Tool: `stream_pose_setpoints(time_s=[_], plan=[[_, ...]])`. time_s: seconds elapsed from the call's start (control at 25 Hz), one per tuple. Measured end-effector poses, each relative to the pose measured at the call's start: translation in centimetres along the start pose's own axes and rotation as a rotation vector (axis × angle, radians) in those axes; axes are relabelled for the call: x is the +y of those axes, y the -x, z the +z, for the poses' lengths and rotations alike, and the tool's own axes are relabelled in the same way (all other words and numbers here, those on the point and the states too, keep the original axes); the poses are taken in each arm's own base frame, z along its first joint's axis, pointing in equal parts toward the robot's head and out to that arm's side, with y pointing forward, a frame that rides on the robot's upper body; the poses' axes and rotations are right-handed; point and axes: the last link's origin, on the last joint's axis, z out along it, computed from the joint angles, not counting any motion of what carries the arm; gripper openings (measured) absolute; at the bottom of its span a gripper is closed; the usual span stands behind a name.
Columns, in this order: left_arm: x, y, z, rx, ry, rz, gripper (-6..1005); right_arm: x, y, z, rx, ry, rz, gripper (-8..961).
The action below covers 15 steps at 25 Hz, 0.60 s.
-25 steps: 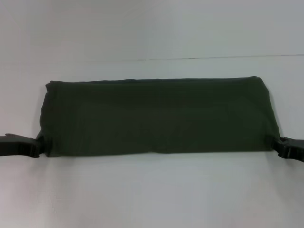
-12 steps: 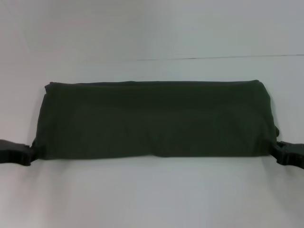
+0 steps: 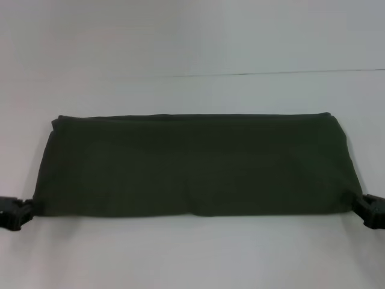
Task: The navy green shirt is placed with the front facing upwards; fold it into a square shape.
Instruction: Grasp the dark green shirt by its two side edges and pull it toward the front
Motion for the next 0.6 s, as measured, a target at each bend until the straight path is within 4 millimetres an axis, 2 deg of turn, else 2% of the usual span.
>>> stream_pose_setpoints(time_s=[0.08,0.4,0.6], plan=[[0.0,1.0,-0.6,-0.009,0.000,-0.007,75,0.1,-0.4,-0.2,0.003,0.006,0.000,21],[-0.1,2.7,-2.1,-0.013,-0.008,-0.024,75,0.6,-1.0,-0.3,0.017,0.027,0.000,22],[-0.3,3.1,-2.6,0.003,-0.017,-0.032,76,0.6,-0.9,-0.1,0.018,0.031,-0.005,21]])
